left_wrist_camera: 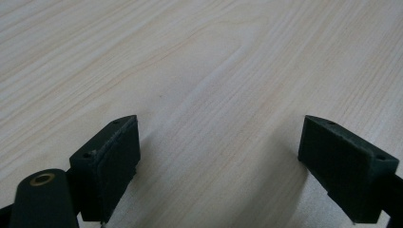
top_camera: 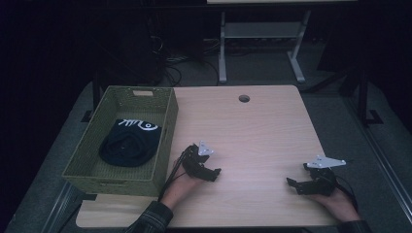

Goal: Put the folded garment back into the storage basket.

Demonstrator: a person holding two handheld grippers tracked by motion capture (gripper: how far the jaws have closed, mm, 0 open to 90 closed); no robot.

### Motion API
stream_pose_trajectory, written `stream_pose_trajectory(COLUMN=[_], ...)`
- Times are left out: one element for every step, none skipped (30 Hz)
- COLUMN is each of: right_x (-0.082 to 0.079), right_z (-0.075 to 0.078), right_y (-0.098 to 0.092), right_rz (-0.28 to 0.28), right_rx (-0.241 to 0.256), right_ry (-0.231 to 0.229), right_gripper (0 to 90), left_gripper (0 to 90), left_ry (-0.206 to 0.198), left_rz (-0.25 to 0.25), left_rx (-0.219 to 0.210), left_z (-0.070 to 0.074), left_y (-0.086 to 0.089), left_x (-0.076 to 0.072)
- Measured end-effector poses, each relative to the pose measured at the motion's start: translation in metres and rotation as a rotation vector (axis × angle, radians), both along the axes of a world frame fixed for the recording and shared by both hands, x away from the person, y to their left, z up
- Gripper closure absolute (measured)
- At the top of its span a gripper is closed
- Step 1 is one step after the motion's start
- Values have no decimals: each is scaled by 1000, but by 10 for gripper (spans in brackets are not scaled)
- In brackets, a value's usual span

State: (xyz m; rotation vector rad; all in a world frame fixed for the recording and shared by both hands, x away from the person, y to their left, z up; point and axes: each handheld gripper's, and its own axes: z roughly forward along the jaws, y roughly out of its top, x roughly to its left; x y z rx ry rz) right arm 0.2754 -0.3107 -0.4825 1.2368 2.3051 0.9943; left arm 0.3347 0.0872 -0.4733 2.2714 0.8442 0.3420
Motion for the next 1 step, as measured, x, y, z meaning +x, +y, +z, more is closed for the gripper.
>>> stream_pose_trajectory(right_x=[0], right_z=[0], right_y=[0], right_rz=[0], right_rx=[0], right_ry=[0], right_gripper=[99], left_gripper=[128], left_ry=[0], left_rz=[0], left_rx=[0], left_z=[0], left_y=[0], left_x=[0])
